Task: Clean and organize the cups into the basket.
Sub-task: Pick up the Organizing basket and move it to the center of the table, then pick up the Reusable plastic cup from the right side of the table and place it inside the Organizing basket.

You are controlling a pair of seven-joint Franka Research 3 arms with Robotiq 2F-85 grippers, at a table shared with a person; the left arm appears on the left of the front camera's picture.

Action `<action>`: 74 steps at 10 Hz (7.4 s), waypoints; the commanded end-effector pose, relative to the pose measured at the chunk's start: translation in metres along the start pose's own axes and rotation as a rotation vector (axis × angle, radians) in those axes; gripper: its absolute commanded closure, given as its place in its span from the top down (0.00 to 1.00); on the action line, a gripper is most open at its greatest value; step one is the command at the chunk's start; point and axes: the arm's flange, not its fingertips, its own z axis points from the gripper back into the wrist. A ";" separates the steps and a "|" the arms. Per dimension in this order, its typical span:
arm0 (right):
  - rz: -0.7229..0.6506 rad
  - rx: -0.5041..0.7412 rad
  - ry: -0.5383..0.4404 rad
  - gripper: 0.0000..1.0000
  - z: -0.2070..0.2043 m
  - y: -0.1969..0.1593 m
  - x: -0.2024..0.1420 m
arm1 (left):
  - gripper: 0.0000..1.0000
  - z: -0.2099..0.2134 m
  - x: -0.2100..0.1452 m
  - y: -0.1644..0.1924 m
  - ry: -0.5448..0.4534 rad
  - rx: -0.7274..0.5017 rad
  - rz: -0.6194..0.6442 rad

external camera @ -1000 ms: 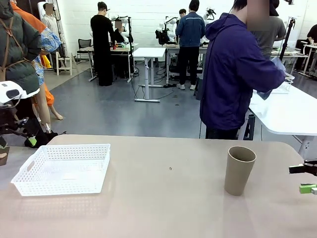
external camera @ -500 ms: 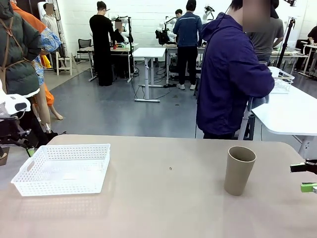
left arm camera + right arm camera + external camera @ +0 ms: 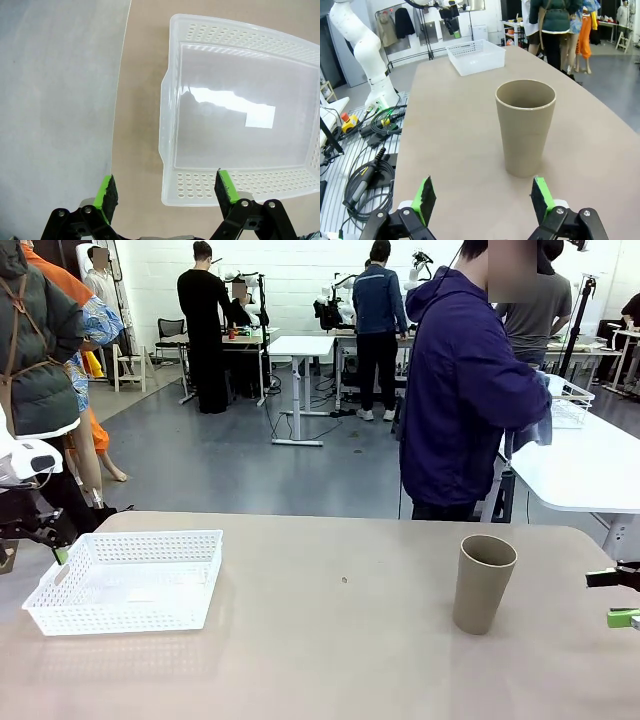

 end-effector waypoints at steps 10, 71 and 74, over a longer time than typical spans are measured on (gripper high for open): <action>0.060 0.129 0.053 1.00 -0.061 -0.035 -0.040 | 1.00 -0.030 0.024 -0.001 0.056 -0.048 -0.023; 0.178 0.136 -0.284 0.00 -0.130 -0.063 0.057 | 0.00 -0.068 0.027 -0.065 0.201 0.025 -0.051; 0.196 0.050 -0.238 0.00 -0.092 -0.043 0.124 | 0.00 -0.061 0.030 -0.113 0.234 0.033 -0.093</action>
